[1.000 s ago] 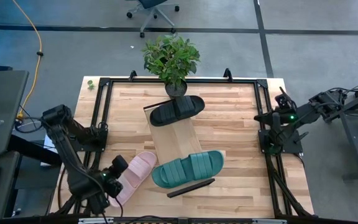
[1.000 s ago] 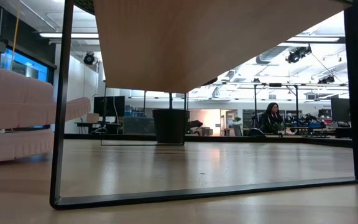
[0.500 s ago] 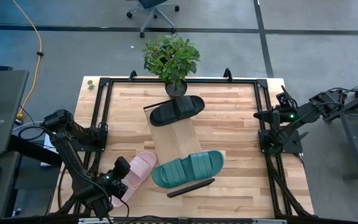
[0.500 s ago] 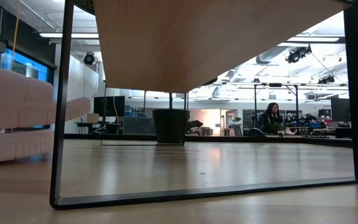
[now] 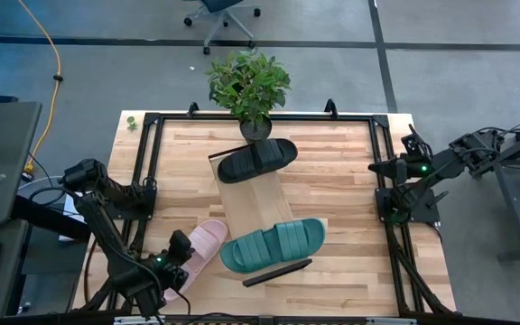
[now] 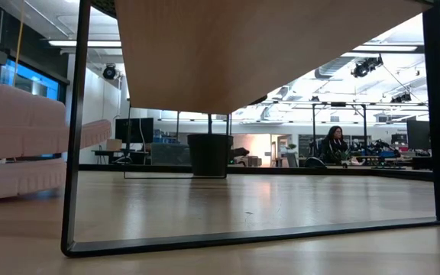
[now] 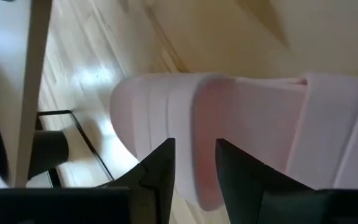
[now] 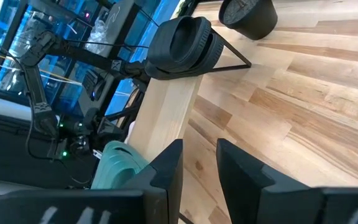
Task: Pick and place slides into the shelf
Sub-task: Put the pink slides on the shelf
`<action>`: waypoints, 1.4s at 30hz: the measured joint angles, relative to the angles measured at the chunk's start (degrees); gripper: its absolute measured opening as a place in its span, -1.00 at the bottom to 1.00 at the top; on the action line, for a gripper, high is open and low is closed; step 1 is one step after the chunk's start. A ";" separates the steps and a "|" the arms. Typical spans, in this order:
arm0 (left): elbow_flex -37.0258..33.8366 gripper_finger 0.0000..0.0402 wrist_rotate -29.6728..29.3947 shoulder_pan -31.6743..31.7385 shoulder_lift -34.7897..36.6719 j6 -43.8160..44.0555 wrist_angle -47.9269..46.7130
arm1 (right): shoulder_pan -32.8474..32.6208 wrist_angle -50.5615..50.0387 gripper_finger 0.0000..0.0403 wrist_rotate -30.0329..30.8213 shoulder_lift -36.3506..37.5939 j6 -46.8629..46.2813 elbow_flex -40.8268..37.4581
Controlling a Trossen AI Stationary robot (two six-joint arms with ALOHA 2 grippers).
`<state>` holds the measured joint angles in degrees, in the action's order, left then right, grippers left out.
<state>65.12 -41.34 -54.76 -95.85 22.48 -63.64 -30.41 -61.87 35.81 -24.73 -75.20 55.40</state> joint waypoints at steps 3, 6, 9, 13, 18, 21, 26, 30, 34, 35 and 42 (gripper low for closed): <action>-0.66 -0.49 -0.87 0.02 0.02 -0.15 0.47 | 0.00 0.00 -0.57 0.00 0.00 -0.02 0.00; -1.82 -0.49 -1.73 0.07 0.04 -0.15 1.34 | 0.00 0.01 -0.57 0.00 0.00 -0.02 0.00; -3.83 -0.49 -0.53 0.05 0.04 -0.15 4.48 | 0.00 0.02 -0.57 0.00 0.00 -0.02 0.00; -5.33 -0.49 -1.16 0.04 0.04 -0.11 6.08 | 0.00 0.02 -0.57 -0.02 0.00 -0.83 0.00; -4.19 -0.49 -4.36 0.07 0.07 -0.17 4.07 | 0.02 0.02 -0.57 0.17 0.00 -0.90 0.00; -4.19 -0.49 -4.58 0.48 0.07 -0.19 3.66 | 0.01 0.04 -0.57 0.85 0.00 -0.90 0.00; -4.19 -0.49 -4.41 2.45 0.07 -0.21 3.61 | 0.02 0.04 -0.57 1.09 0.00 -0.90 0.00; -4.19 -0.49 -3.79 4.27 0.07 -1.50 3.83 | 0.01 0.04 -0.57 1.23 0.00 -0.90 0.00; -4.19 -0.52 -2.84 4.50 0.07 -1.62 3.82 | 0.02 0.04 -0.57 1.25 0.00 -0.90 0.00; -4.19 -0.55 -2.51 4.49 0.07 -1.64 3.83 | 0.02 0.04 -0.57 1.25 0.00 -0.90 0.00; -4.19 -0.90 -1.37 4.49 0.07 -1.65 3.83 | 0.00 0.02 -0.57 1.27 0.00 -0.85 0.00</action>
<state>60.93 -42.71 -50.27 -95.79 20.83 -59.81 -30.41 -61.84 37.08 -24.73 -76.05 55.40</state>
